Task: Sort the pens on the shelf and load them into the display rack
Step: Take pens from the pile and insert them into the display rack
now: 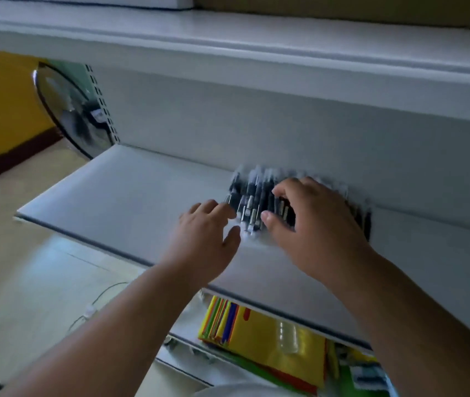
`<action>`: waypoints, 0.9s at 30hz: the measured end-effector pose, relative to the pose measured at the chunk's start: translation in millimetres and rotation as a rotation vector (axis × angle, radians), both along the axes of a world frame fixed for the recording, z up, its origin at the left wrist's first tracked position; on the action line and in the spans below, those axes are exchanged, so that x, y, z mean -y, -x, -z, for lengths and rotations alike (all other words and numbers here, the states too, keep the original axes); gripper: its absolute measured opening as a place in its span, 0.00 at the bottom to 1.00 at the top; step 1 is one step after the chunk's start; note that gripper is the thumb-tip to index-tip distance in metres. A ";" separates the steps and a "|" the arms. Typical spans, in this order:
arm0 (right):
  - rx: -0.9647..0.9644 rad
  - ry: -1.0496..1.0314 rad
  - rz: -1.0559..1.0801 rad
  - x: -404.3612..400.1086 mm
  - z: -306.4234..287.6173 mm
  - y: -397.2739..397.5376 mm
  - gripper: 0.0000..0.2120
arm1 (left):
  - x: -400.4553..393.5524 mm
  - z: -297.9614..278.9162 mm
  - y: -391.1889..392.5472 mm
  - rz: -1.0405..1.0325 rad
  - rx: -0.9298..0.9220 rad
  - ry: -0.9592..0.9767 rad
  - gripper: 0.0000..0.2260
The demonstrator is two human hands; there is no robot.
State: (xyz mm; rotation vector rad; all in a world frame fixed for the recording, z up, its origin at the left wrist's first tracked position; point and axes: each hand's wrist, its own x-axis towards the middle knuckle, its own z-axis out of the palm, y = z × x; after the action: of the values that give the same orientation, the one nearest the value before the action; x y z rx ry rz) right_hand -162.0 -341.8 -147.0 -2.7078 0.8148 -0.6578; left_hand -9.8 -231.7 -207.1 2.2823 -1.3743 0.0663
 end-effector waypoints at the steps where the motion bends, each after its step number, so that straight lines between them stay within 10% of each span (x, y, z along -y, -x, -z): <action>1: 0.005 0.000 0.032 -2.6 1.4 -7.0 0.16 | 4.6 1.0 -13.6 0.017 -0.011 0.002 0.12; 27: 0.068 0.009 0.388 -30.7 12.5 -19.2 0.16 | 71.7 1.1 -97.2 0.131 0.070 -0.339 0.09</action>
State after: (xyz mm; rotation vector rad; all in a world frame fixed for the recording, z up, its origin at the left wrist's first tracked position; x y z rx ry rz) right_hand -142.8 -311.1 -159.6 -2.5373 1.3371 -0.8264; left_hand 87.4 -303.3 -208.2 2.4715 -1.6762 -0.1417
